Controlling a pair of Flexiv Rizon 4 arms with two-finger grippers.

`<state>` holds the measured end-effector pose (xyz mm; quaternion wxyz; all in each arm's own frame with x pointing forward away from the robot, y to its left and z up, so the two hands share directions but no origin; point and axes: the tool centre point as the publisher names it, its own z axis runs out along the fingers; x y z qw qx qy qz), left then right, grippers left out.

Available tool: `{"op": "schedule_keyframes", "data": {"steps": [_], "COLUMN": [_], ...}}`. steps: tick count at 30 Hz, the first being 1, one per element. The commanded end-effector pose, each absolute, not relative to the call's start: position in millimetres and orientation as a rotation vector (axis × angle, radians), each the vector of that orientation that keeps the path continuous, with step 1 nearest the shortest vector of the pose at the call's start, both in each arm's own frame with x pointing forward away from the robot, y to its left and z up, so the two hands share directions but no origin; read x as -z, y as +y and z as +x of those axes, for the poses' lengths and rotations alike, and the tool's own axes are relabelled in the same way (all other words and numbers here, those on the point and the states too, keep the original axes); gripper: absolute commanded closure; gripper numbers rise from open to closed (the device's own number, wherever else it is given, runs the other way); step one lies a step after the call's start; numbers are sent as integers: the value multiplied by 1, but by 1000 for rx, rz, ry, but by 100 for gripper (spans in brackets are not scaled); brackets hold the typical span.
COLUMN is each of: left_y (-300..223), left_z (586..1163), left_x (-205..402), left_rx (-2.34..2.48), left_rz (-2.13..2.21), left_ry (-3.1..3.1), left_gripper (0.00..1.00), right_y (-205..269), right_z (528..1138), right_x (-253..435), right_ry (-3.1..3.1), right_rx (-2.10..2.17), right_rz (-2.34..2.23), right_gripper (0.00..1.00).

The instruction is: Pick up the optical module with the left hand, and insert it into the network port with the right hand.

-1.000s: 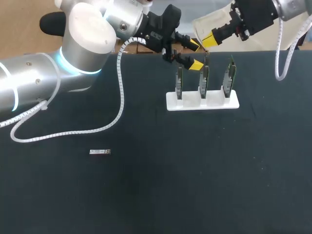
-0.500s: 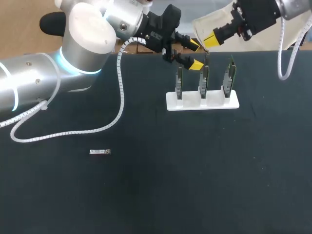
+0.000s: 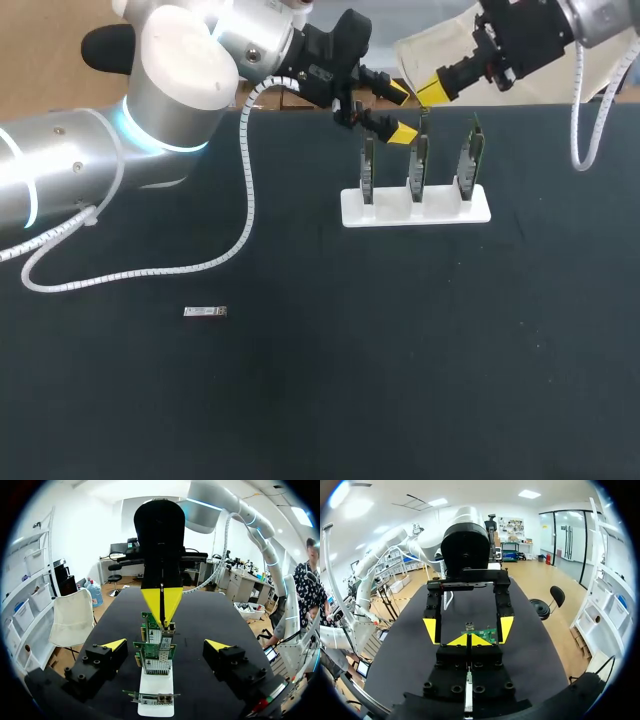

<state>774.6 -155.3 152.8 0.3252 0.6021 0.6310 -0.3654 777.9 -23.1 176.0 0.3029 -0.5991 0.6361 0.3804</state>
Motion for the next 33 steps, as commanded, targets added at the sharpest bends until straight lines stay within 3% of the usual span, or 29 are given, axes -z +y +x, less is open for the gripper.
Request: {"op": "schedule_keyframes", "data": {"steps": [1,33], "left_y": [-155,-155], "left_z": [774,774], "left_x": [-152,-152], "left_rx": [956,956], "left_rz": [1579,1579], "left_ry": [1653,1653], "left_gripper": [0,0], "right_y": [-22,-26], "right_z": [777,781], "right_x": [-174,-143], "right_ry": [1690,1754], "right_rx": [-1003,-1026], "right_rz": [-1589,-1582], "right_gripper": [100,100]}}
